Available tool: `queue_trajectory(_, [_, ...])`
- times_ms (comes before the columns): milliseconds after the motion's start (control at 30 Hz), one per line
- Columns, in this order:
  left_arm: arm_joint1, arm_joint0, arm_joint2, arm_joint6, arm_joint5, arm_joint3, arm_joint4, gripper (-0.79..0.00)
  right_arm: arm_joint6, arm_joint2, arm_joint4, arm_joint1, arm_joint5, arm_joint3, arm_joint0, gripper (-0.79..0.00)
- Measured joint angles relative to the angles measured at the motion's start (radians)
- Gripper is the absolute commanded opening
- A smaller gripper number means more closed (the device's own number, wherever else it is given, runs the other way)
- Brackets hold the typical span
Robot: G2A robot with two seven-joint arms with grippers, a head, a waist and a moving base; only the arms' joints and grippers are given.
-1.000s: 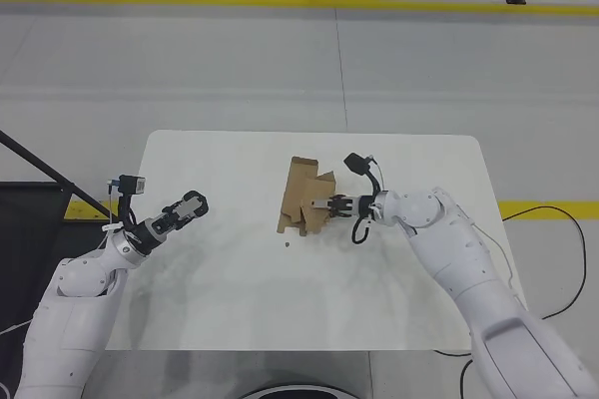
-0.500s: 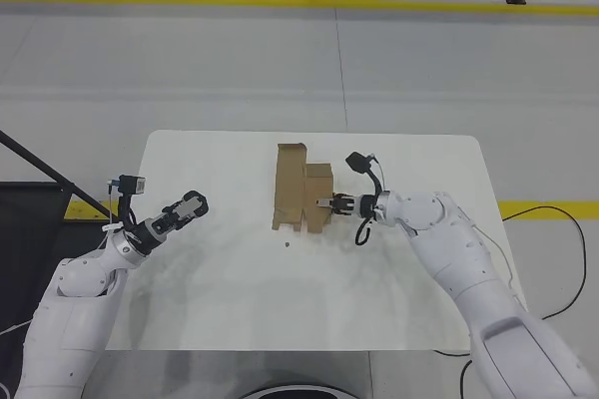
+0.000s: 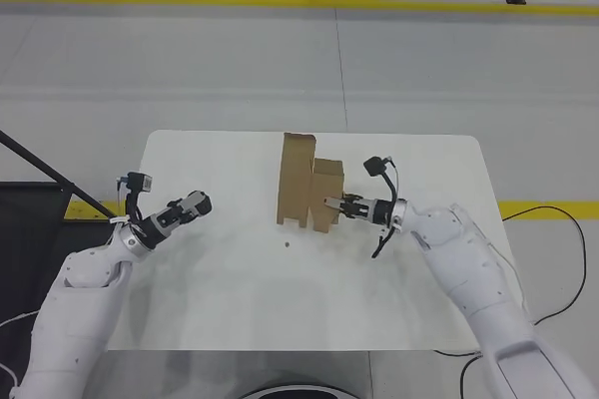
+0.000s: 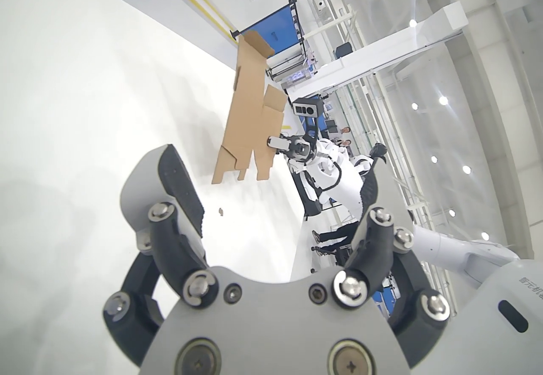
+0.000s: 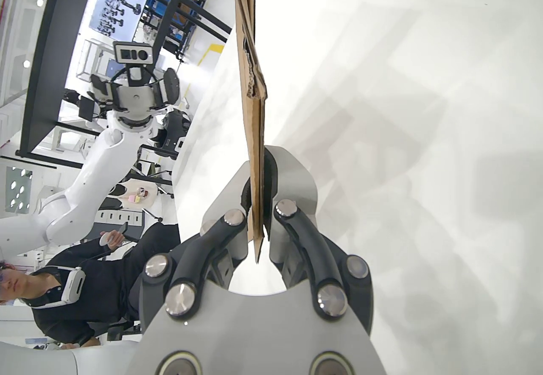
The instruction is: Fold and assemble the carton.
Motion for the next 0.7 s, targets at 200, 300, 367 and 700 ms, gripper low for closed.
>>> queue_trajectory(200, [-0.001,-0.029,0.019,-0.007,-0.045,0.047,-0.002,0.000,0.044,0.082,0.035,0.042,-0.028,-0.150,-0.101,-0.785])
queue_trajectory(300, [0.000,-0.030,0.017,0.000,-0.045,0.052,0.013,0.000,0.078,0.114,0.045,0.060,-0.027,-0.230,-0.148,-0.785])
queue_trajectory(367, [0.000,-0.030,0.017,-0.001,-0.045,0.051,0.010,0.000,0.087,0.119,0.041,0.063,-0.023,-0.249,-0.157,-0.785])
queue_trajectory(700, [0.000,-0.029,0.019,0.001,-0.042,0.049,0.010,0.000,0.086,0.118,0.041,0.063,-0.023,-0.246,-0.155,-0.785])
